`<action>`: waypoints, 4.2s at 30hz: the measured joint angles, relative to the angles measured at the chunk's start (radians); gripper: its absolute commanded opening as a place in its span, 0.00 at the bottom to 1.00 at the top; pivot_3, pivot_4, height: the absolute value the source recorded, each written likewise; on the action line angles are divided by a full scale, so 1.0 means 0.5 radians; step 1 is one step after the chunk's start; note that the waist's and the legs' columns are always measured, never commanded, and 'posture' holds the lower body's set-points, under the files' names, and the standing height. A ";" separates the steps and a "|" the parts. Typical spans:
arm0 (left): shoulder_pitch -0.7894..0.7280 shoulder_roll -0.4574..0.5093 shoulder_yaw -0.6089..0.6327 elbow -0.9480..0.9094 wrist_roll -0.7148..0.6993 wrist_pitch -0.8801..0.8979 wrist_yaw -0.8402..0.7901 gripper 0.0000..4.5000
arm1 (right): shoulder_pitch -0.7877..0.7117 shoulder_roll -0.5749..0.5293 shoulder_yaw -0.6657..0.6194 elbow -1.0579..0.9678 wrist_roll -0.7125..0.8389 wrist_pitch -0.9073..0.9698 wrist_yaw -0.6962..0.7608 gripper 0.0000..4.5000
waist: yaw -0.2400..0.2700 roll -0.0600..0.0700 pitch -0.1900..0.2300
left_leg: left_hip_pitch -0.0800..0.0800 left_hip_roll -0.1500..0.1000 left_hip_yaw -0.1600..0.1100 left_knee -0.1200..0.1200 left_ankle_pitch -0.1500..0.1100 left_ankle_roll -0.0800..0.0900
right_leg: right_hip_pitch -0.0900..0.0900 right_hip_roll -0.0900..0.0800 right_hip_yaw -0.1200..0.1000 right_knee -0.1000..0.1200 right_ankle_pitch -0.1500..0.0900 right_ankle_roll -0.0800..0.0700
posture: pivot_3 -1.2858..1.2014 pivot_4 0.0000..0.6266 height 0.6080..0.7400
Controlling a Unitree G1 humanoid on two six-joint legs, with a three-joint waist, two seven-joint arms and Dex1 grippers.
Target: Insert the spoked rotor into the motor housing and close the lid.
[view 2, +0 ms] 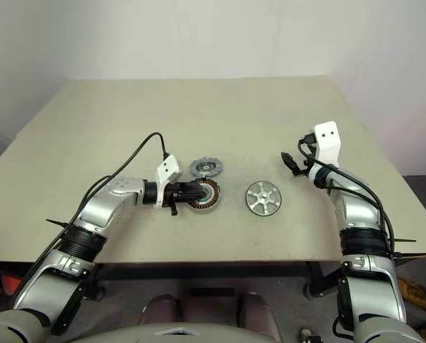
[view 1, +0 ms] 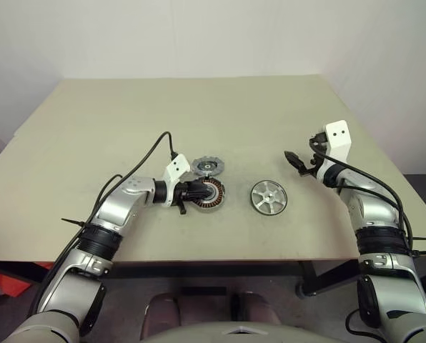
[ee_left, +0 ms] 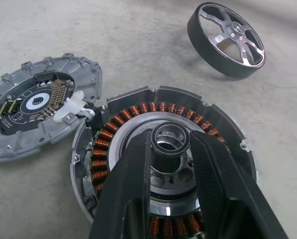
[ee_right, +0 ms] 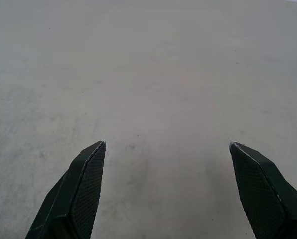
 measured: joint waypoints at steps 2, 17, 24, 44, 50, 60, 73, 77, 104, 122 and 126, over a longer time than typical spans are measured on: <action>0.000 0.000 0.000 0.000 0.005 0.000 0.001 0.27 | 0.000 0.000 0.000 0.000 0.000 -0.001 -0.001 1.00 | 0.000 0.000 0.000 | 0.000 0.000 0.000 0.000 0.000 0.000 | 0.000 0.000 0.000 0.000 0.000 0.000 | 0.52 0.00 1.00; -0.015 -0.016 0.044 0.028 0.012 -0.027 0.024 0.53 | 0.000 0.009 0.000 0.000 0.000 -0.004 -0.006 1.00 | 0.000 0.000 0.000 | 0.000 0.000 0.000 0.000 0.000 0.000 | 0.000 0.000 0.000 0.000 0.000 0.000 | 0.52 0.00 1.00; -0.015 -0.026 0.081 0.029 -0.018 -0.011 0.026 0.53 | 0.000 0.016 0.000 -0.001 0.000 -0.004 -0.006 1.00 | 0.000 0.000 0.000 | 0.000 0.000 0.000 0.000 0.000 0.000 | 0.000 0.000 0.000 0.001 0.000 0.000 | 0.52 0.00 1.00; -0.091 -0.104 0.543 0.153 -0.184 -0.024 0.467 0.54 | 0.069 0.062 0.656 -0.937 -0.061 0.433 0.234 0.86 | 0.007 0.000 0.001 | 0.001 0.001 -0.013 -0.004 0.003 -0.005 | 0.005 0.000 -0.011 -0.001 -0.002 -0.003 | 0.52 0.00 1.00; -0.087 -0.101 0.553 0.182 -0.175 -0.045 0.495 0.54 | 0.043 0.092 0.801 -0.937 -0.097 0.464 0.296 0.37 | 0.003 0.000 0.001 | -0.001 0.001 -0.017 -0.005 0.004 -0.008 | 0.005 0.000 -0.014 0.000 -0.003 -0.004 | 0.52 0.00 1.00; -0.050 -0.096 0.553 0.182 -0.154 -0.059 0.533 0.54 | -0.007 0.277 1.036 -1.046 -0.095 0.647 0.364 0.01 | 0.004 0.000 0.001 | -0.004 0.002 -0.033 -0.006 0.008 -0.014 | 0.009 0.000 -0.028 0.002 -0.005 -0.008 | 0.52 0.00 1.00; -0.042 -0.080 0.557 0.181 -0.146 -0.059 0.561 0.54 | -0.076 0.378 1.089 -0.718 -0.162 0.623 0.363 0.01 | 0.002 0.000 0.001 | -0.003 0.003 -0.044 -0.006 0.011 -0.019 | 0.015 -0.001 -0.040 0.002 -0.008 -0.012 | 0.52 0.00 1.00; -0.032 -0.066 0.560 0.182 -0.146 -0.059 0.570 0.54 | -0.071 0.379 1.090 -0.716 -0.165 0.619 0.363 0.01 | 0.003 0.000 0.001 | -0.003 0.003 -0.044 -0.007 0.011 -0.019 | 0.016 -0.001 -0.041 0.003 -0.008 -0.013 | 0.52 0.00 1.00; -0.033 -0.070 0.561 0.196 -0.143 -0.070 0.576 0.54 | -0.016 0.302 1.046 -0.971 -0.182 0.709 0.357 0.01 | 0.003 0.000 0.001 | 0.003 0.004 -0.046 -0.008 0.012 -0.021 | 0.022 -0.001 -0.043 0.003 -0.009 -0.013 | 0.52 0.00 1.00; -0.030 -0.067 0.563 0.203 -0.141 -0.078 0.604 0.54 | -0.026 0.356 1.022 -0.750 -0.201 0.644 0.323 0.01 | 0.003 0.000 0.001 | 0.004 0.005 -0.046 -0.008 0.015 -0.025 | 0.025 -0.001 -0.045 0.003 -0.009 -0.014 | 0.52 0.00 1.00; -0.031 -0.071 0.562 0.203 -0.140 -0.079 0.607 0.54 | -0.027 0.354 1.031 -0.885 -0.194 0.694 0.346 0.01 | 0.003 0.000 0.001 | 0.004 0.005 -0.046 -0.011 0.015 -0.025 | 0.024 -0.001 -0.046 0.003 -0.009 -0.015 | 0.52 0.00 1.00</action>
